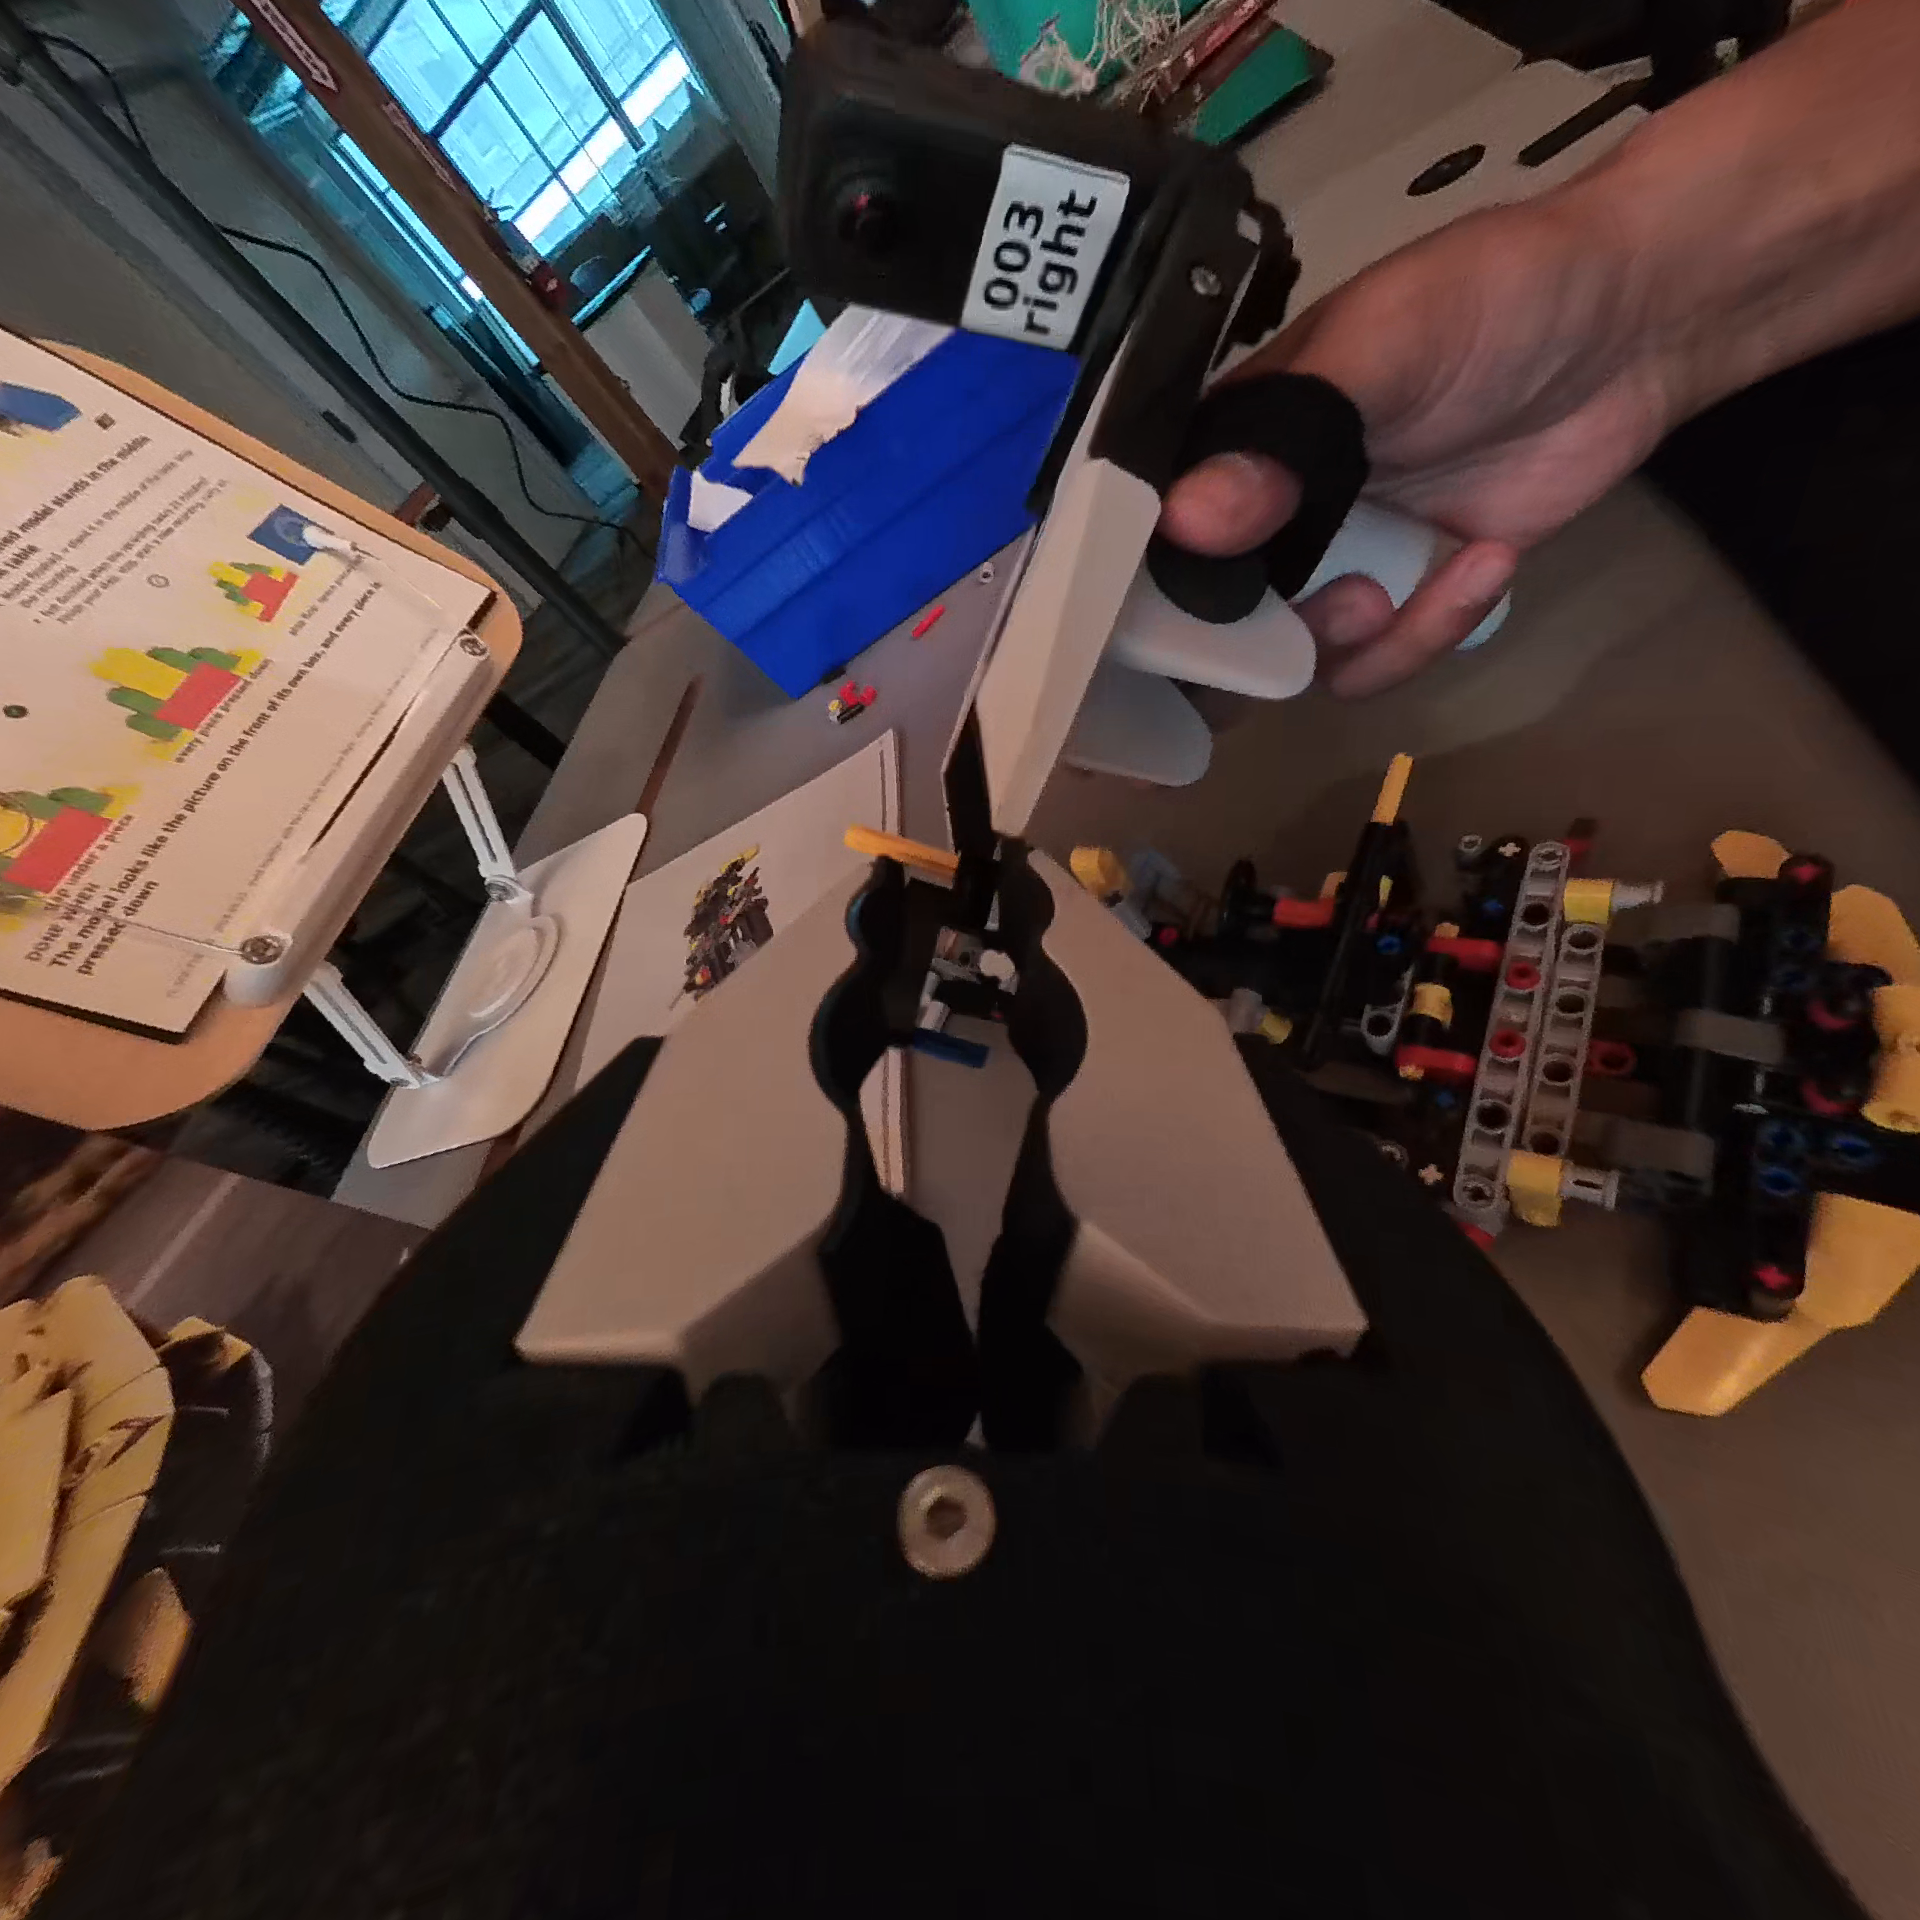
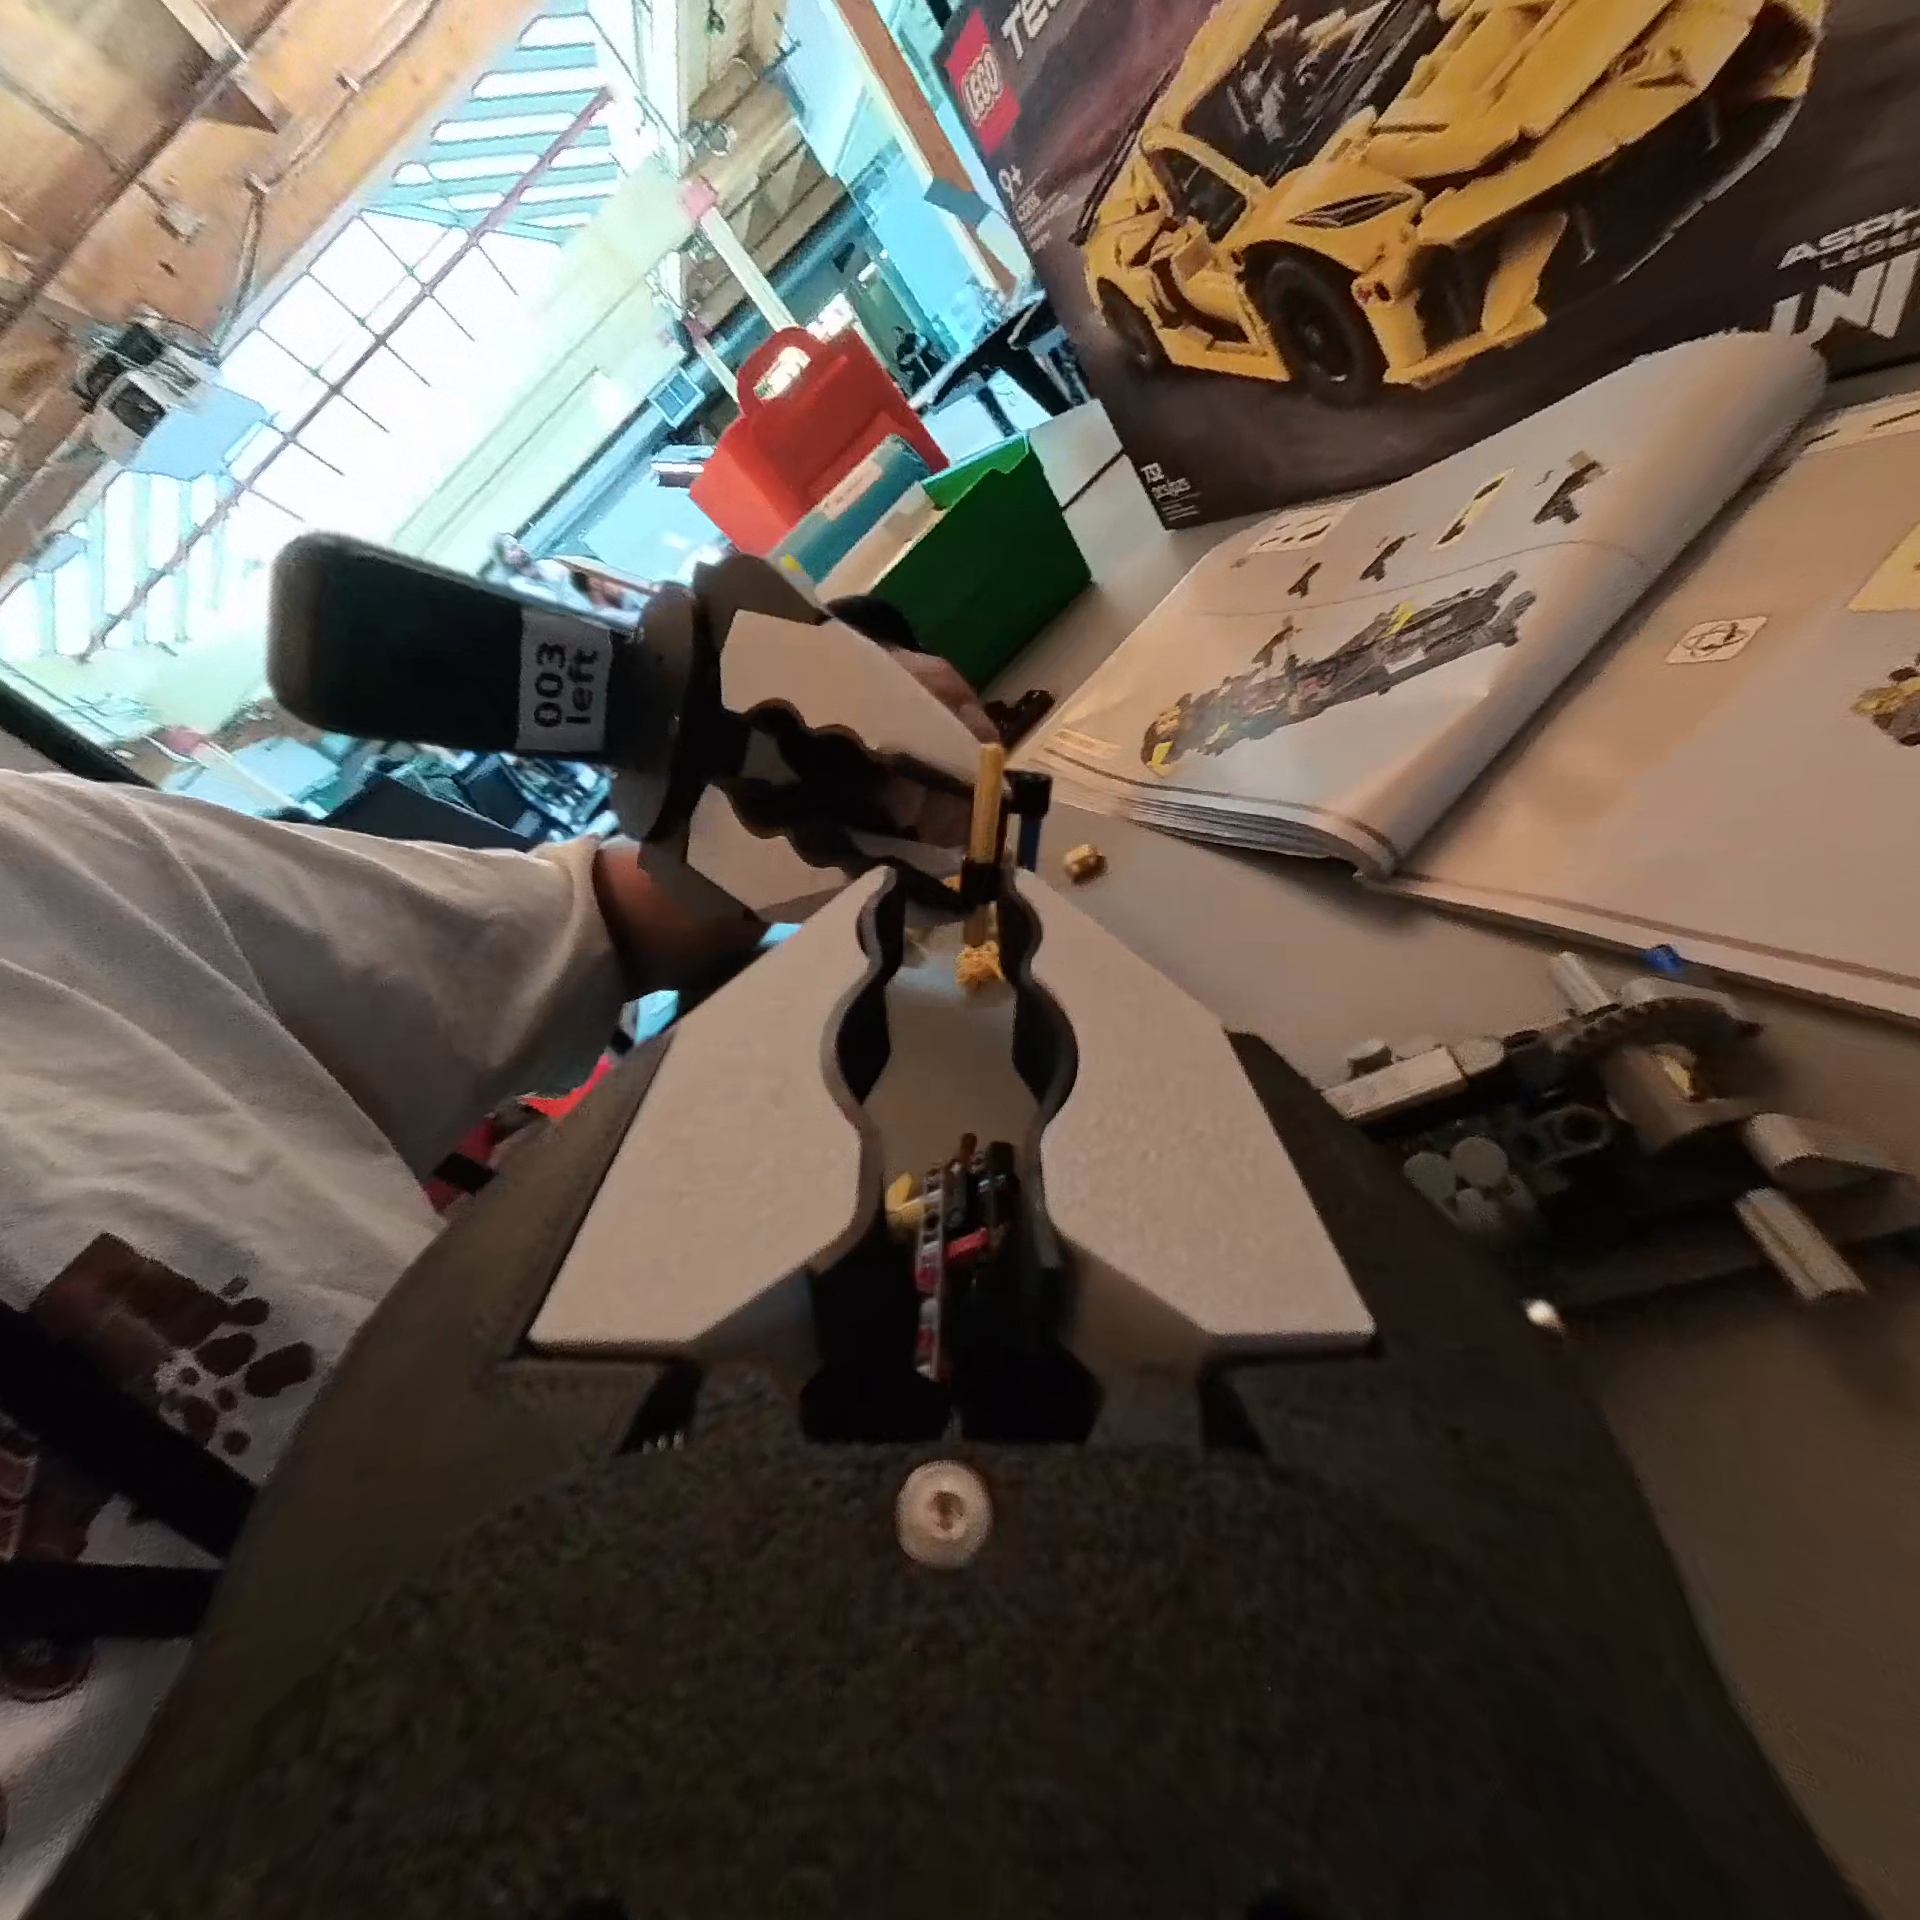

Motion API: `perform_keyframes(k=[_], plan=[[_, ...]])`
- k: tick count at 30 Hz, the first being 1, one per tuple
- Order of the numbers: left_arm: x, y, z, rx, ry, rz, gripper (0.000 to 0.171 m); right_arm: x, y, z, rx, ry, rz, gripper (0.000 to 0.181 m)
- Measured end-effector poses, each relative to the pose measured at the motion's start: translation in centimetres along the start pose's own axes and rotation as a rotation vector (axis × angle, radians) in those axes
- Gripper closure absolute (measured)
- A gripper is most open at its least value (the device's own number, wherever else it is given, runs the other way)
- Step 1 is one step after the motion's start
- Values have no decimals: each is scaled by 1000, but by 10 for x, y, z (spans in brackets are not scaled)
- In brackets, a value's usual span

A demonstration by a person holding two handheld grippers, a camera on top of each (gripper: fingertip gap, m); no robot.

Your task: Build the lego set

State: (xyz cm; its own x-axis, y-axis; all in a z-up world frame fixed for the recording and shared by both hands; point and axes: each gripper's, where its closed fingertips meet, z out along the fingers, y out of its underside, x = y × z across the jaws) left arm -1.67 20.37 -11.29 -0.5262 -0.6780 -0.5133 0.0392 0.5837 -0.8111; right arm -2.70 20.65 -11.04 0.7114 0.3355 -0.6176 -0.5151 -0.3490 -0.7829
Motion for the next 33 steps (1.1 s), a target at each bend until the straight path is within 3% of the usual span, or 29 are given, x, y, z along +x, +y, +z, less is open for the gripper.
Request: perform_keyframes(k=[8,10,14,20,28,33], plan=[[3,-6,-6,14,-55,70,156,-9,-1,4,-14,-116,99,164],[5,-10,-6,28,-35,59,156,-9,-2,4,-26,-138,132,174],[4,-4,-2,0,16,10,156,0,-1,4,-67,-52,38,174],[-3,-6,-17,-17,224,-239,134,13,-4,-6,-137,82,-122,175],[31,6,-28,-237,435,-186,141,-10,29,6,-554,85,-376,174],[41,8,-30,-281,391,-167,166,-25,28,12,-621,76,-487,174]])
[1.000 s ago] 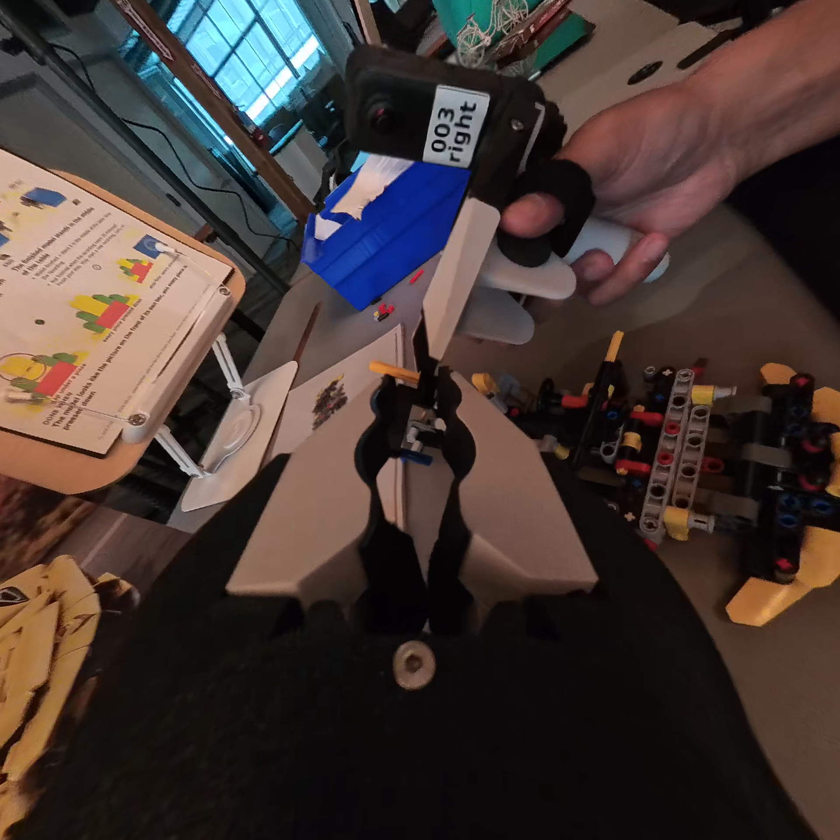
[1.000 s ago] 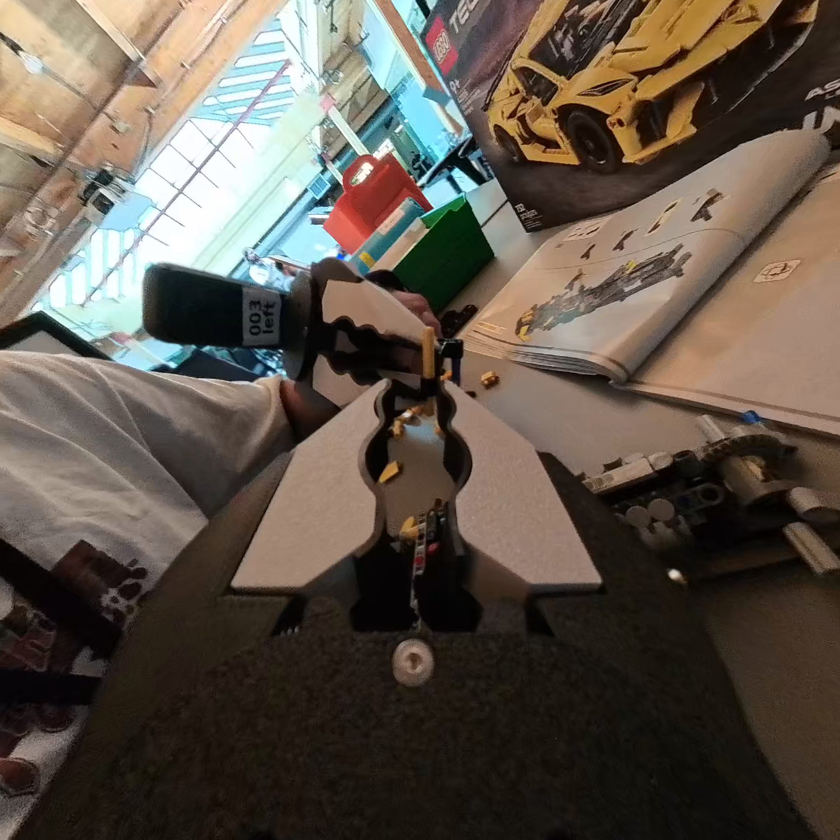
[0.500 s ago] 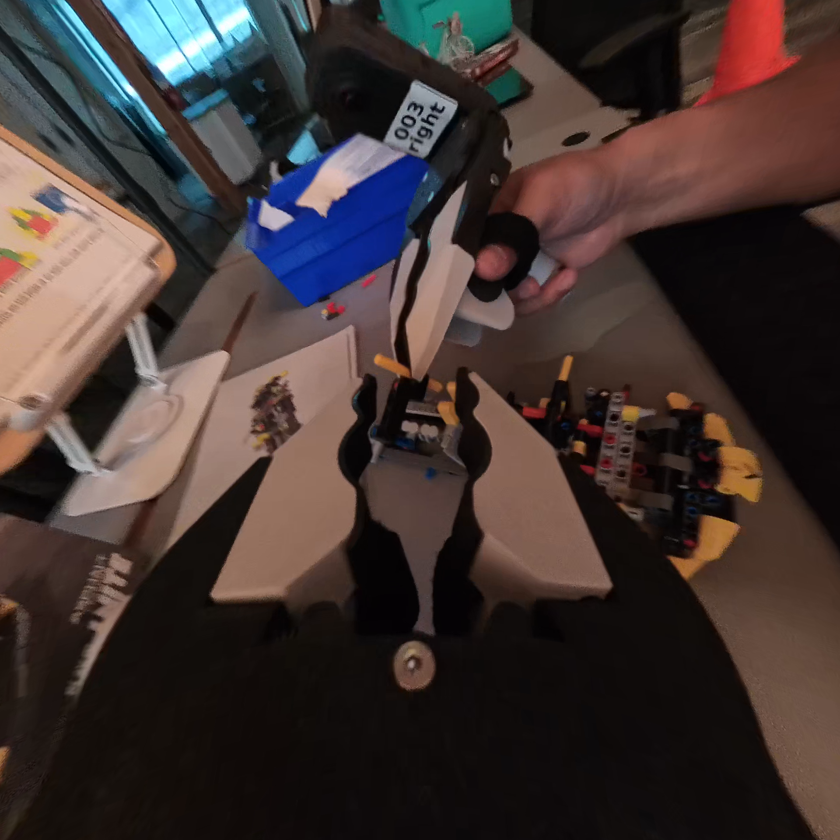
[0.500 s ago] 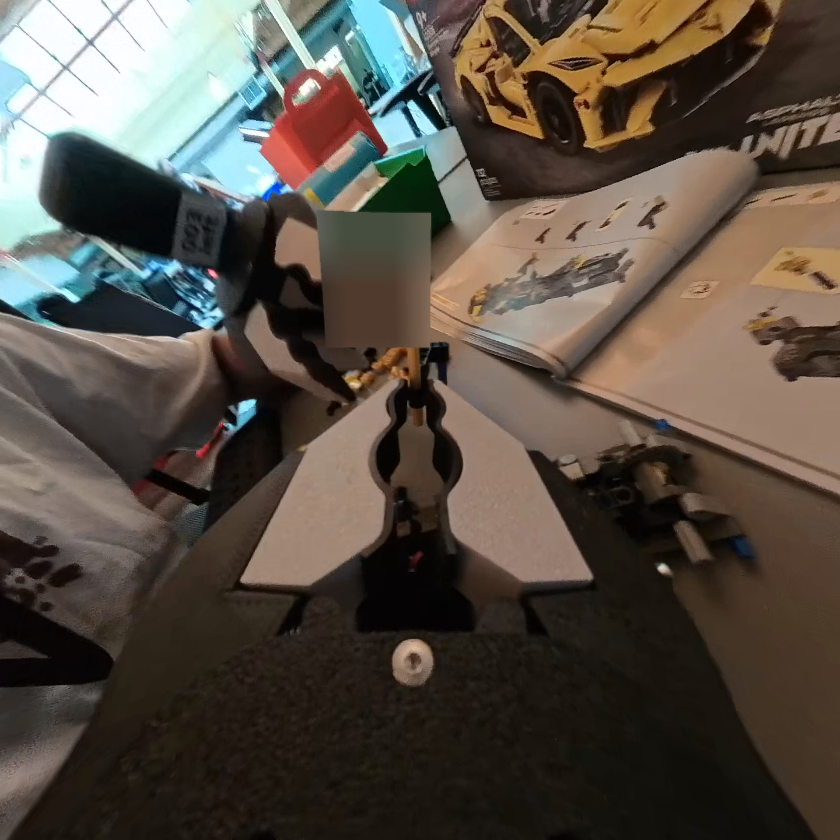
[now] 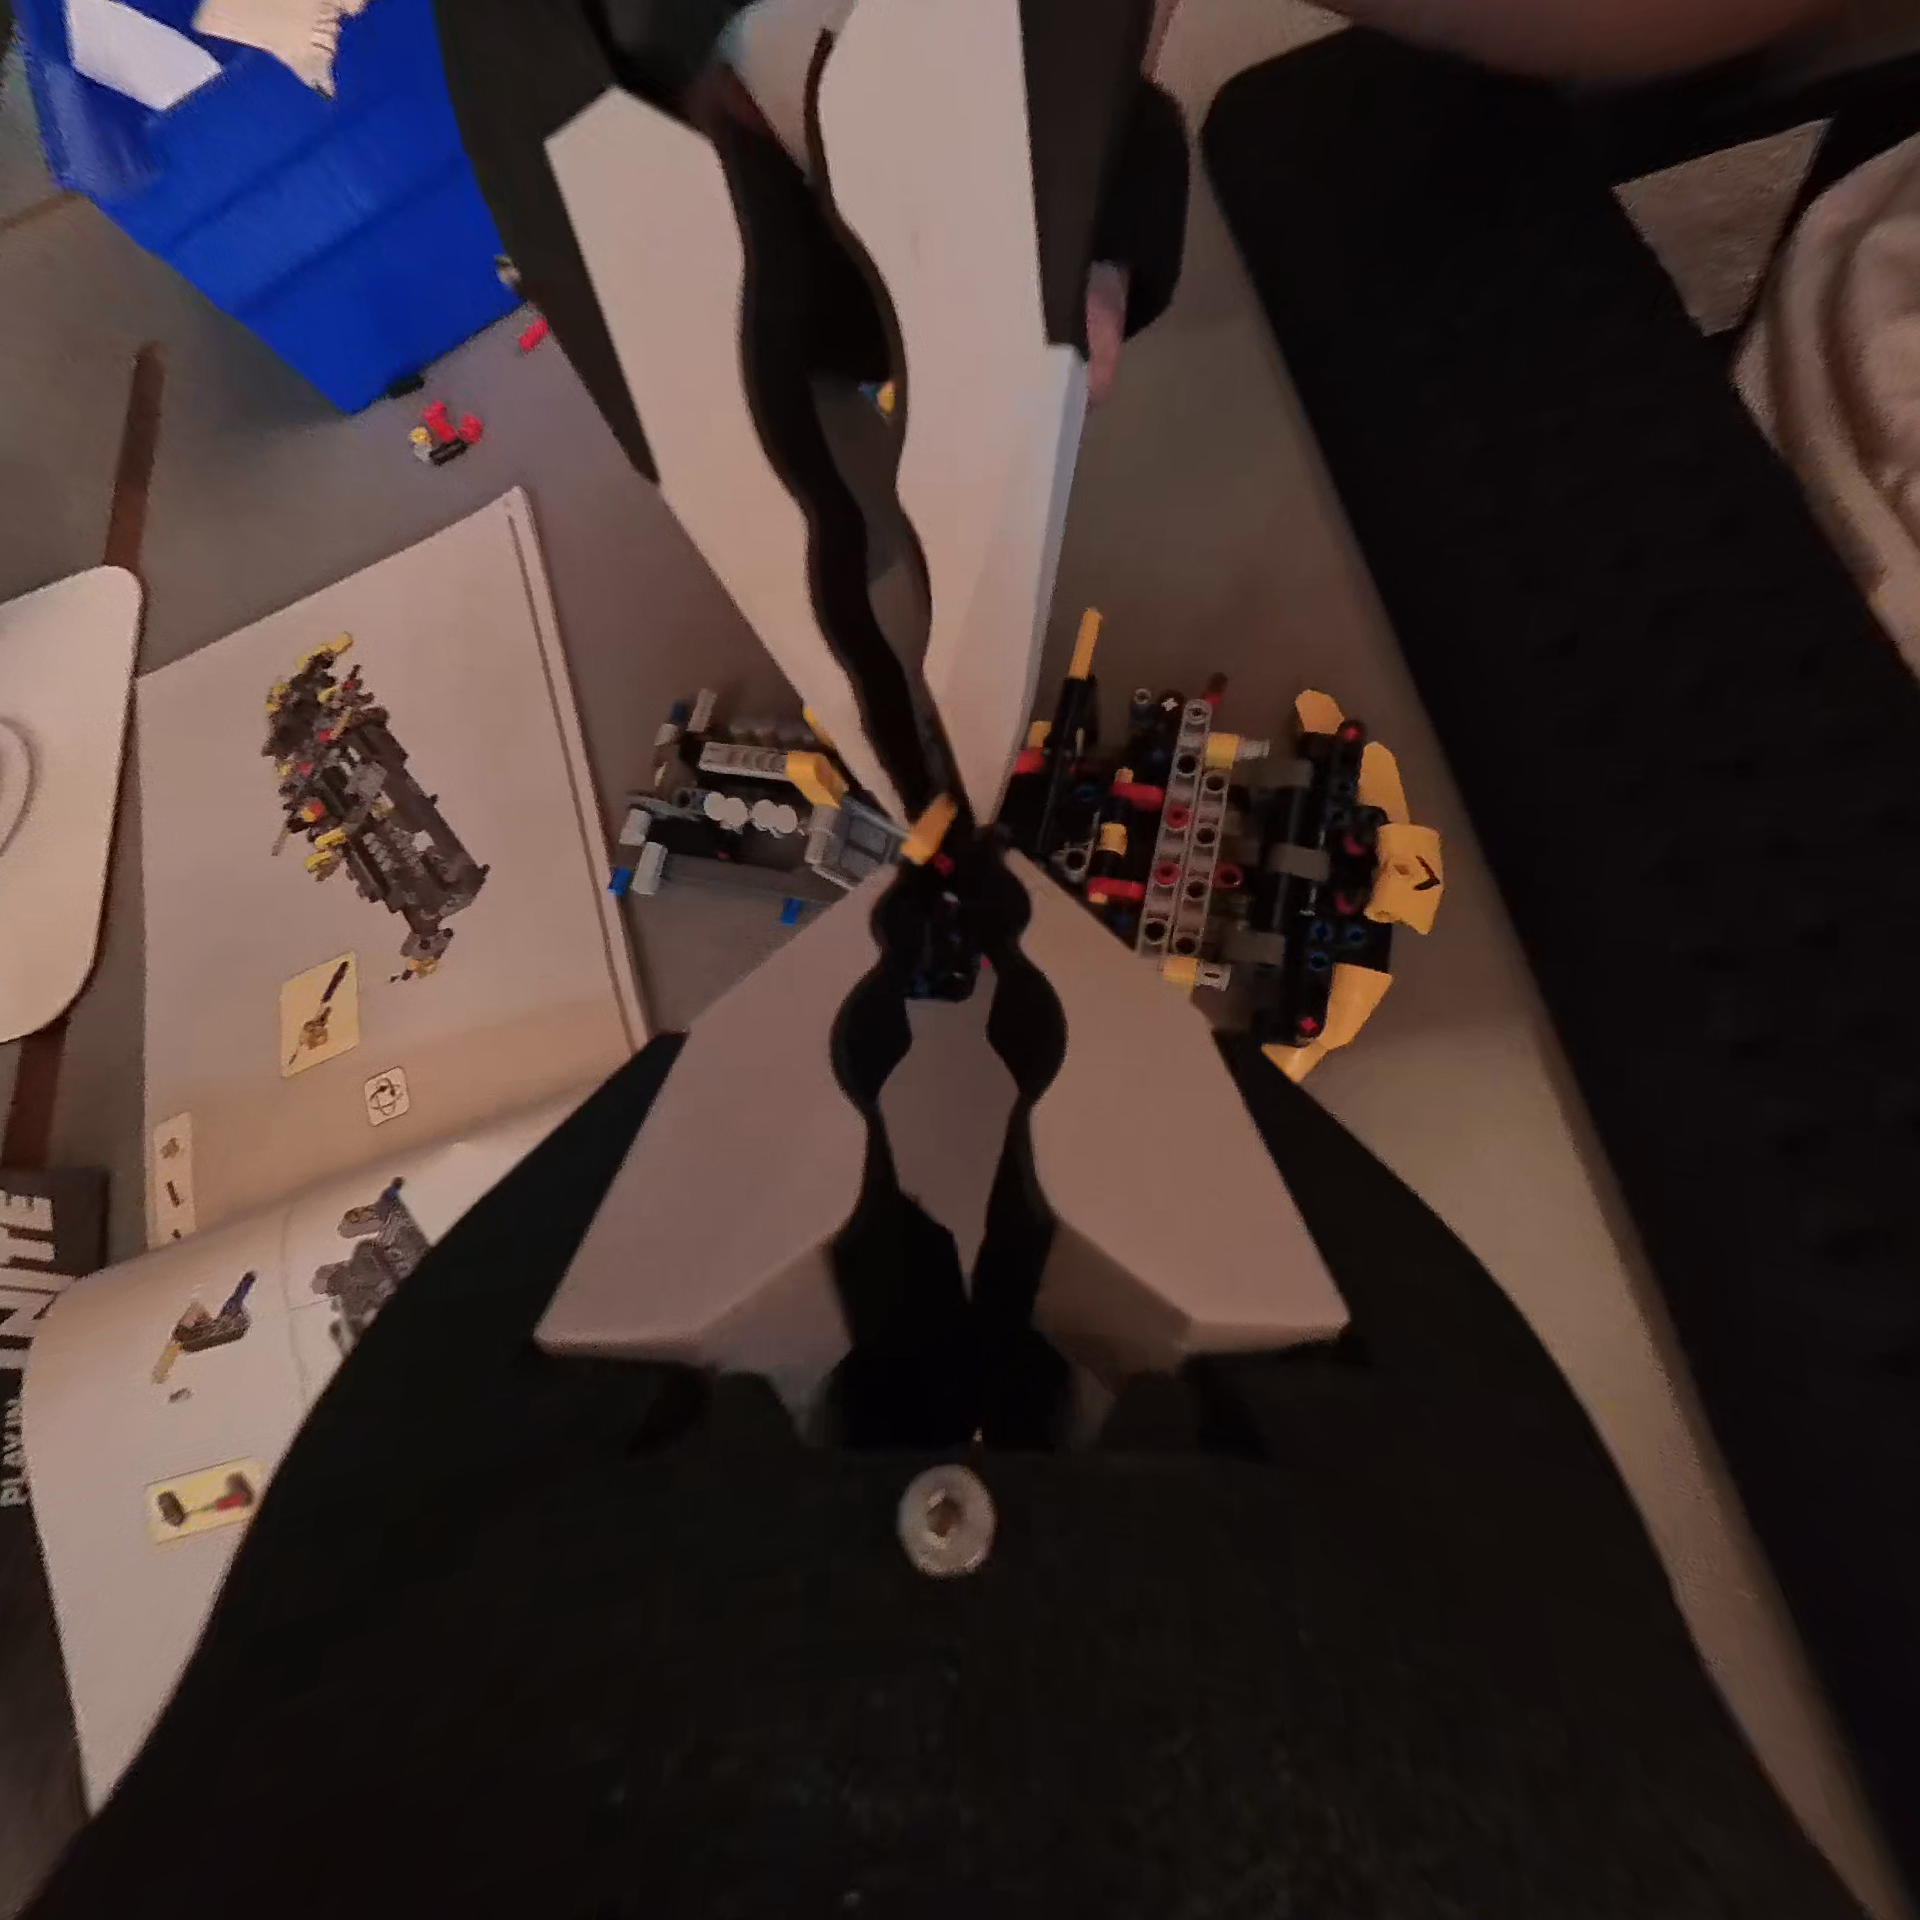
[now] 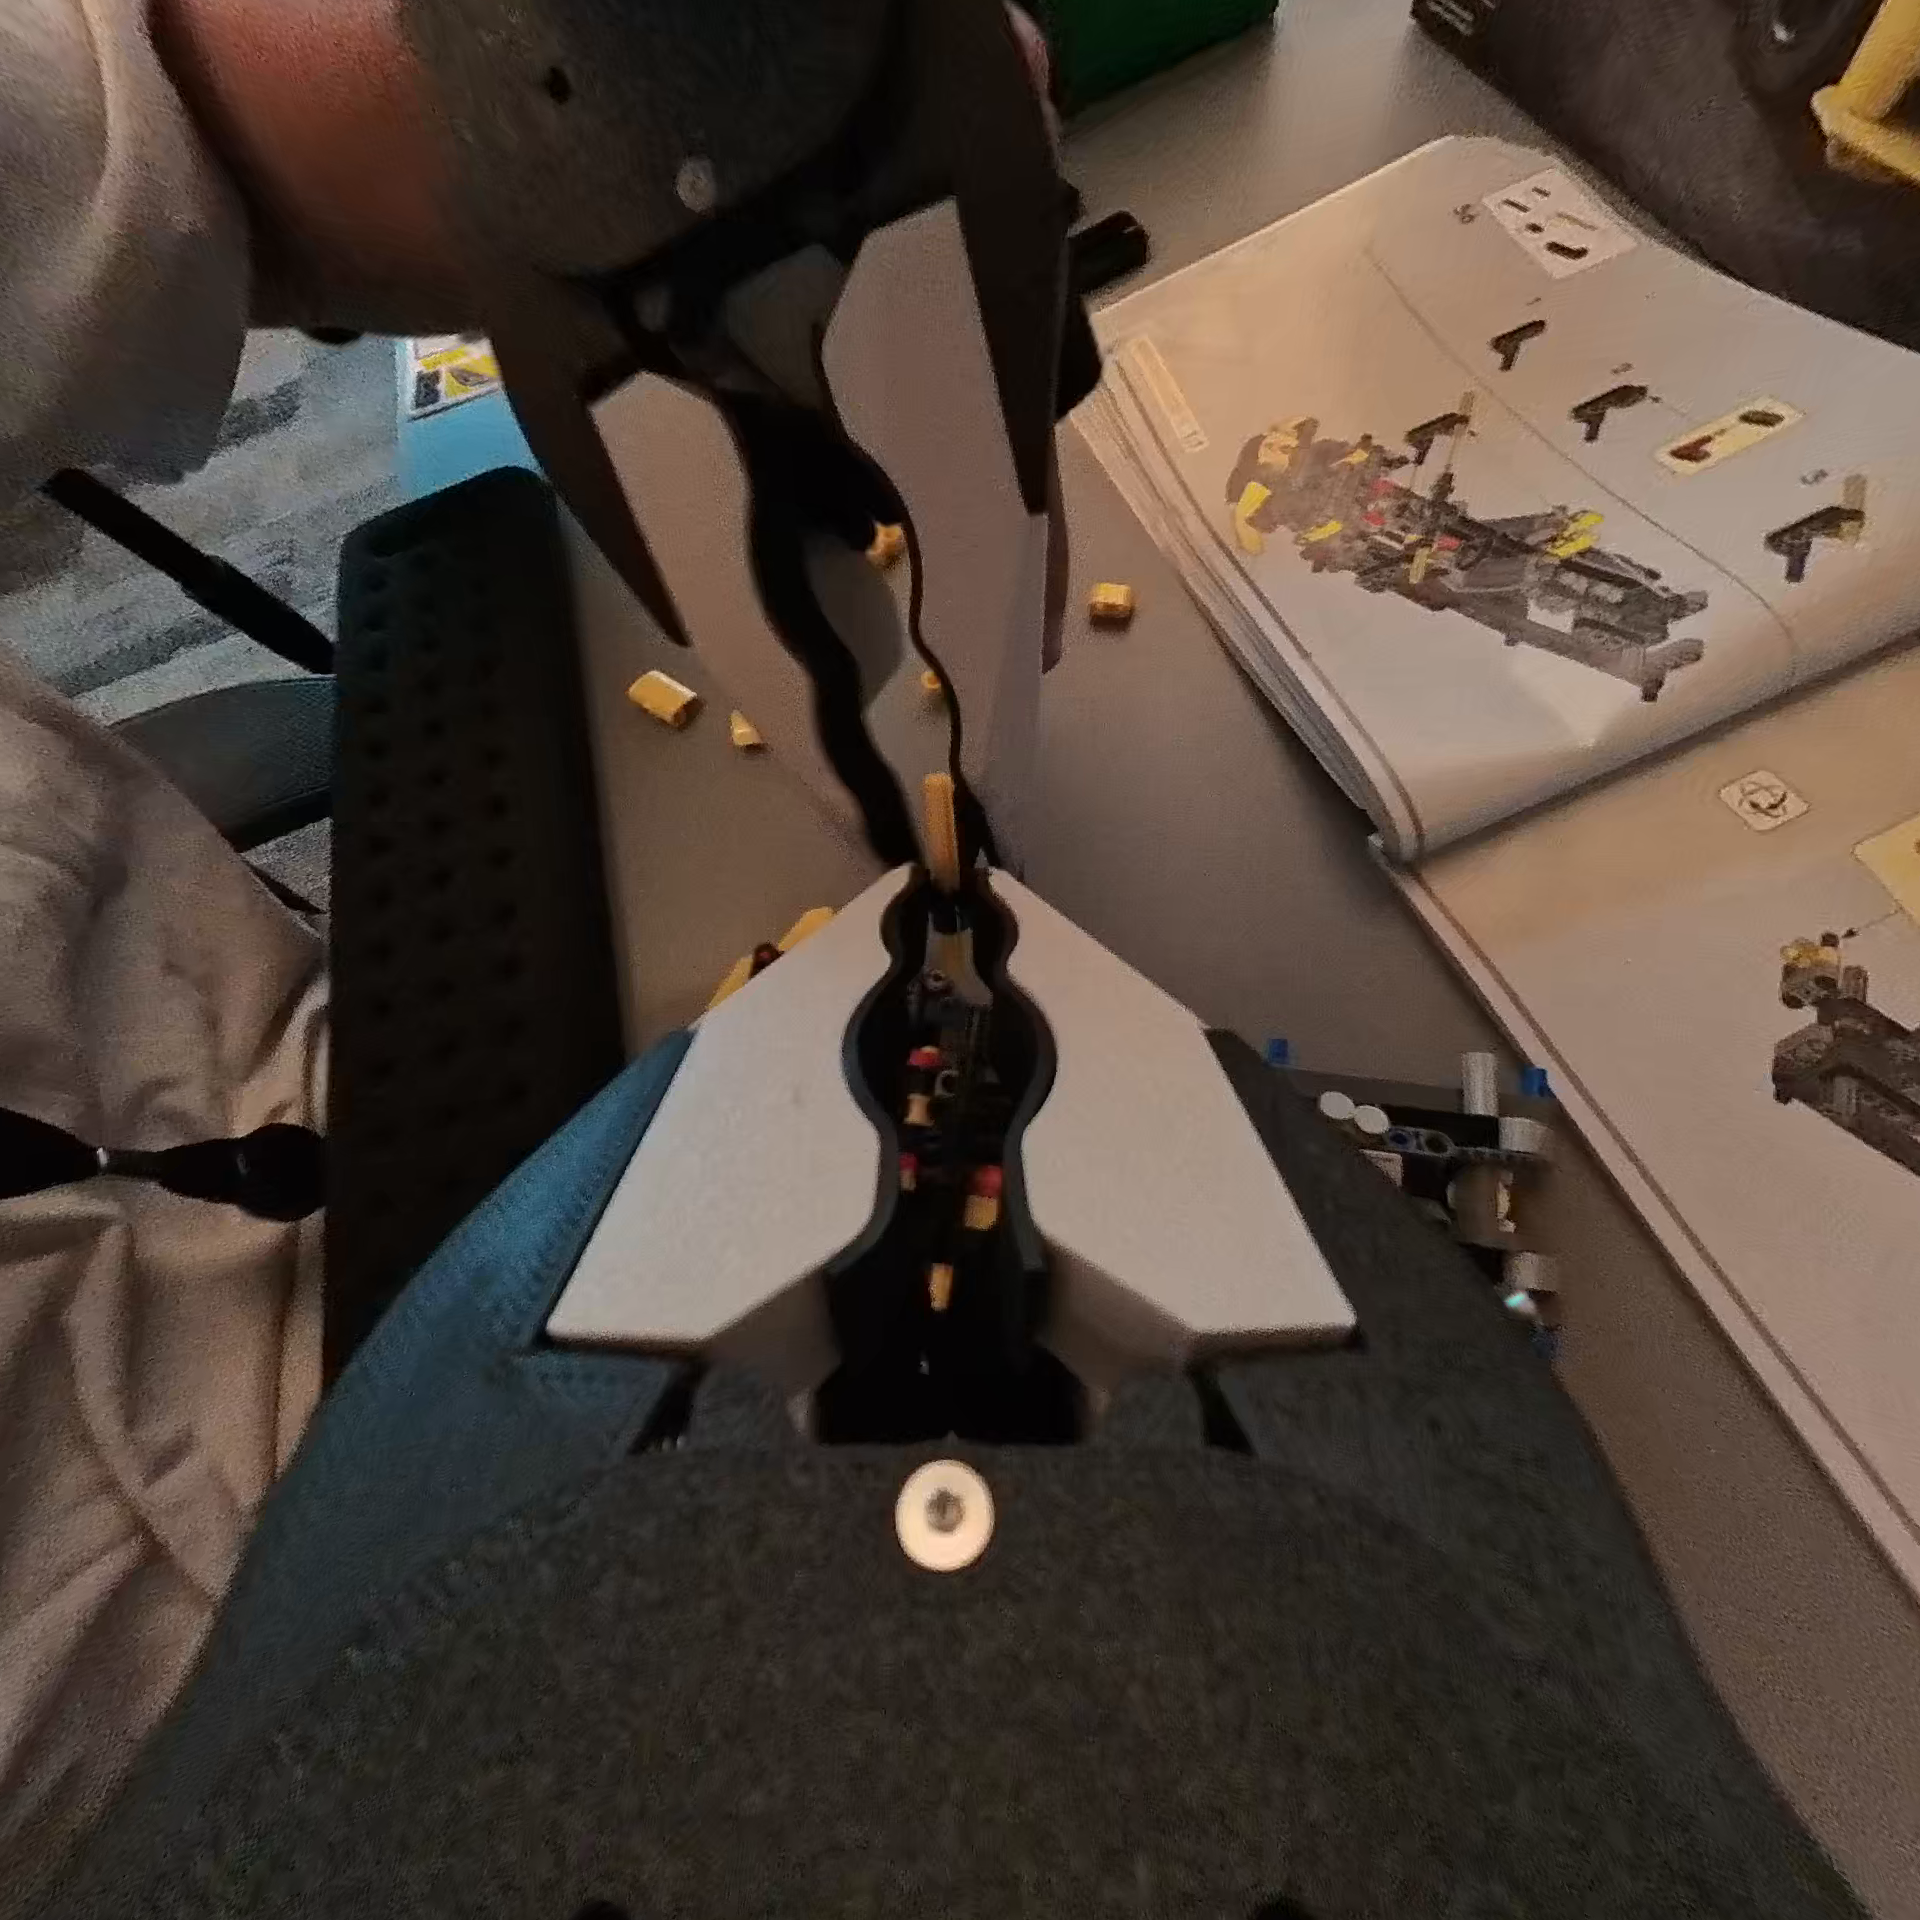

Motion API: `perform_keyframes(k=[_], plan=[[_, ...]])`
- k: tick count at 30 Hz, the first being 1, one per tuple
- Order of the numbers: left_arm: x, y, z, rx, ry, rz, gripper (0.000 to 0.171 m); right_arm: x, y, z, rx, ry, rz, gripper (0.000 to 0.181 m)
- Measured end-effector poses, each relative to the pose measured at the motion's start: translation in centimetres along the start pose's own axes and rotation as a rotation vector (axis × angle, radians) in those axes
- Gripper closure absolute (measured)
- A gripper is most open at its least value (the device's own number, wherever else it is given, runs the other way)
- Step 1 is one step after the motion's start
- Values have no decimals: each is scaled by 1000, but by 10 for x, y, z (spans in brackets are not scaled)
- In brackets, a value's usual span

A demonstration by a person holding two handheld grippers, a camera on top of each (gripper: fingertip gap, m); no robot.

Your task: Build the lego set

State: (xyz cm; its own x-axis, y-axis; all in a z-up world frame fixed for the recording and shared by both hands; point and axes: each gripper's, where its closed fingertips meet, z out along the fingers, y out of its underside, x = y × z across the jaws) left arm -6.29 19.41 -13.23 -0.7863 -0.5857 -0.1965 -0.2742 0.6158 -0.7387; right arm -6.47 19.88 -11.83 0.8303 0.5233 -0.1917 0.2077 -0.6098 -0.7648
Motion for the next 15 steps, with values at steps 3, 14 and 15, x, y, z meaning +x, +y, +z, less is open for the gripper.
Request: perform_keyframes(k=[3,14,15], plan=[[3,-4,-5,32,-36,17,167,-7,-4,-2,22,-8,-24,174],[11,-29,-52,504,33,-320,167,-27,-23,-13,385,-83,61,166],[10,-30,-54,527,29,-344,167,-28,-27,-13,437,-80,77,166]])
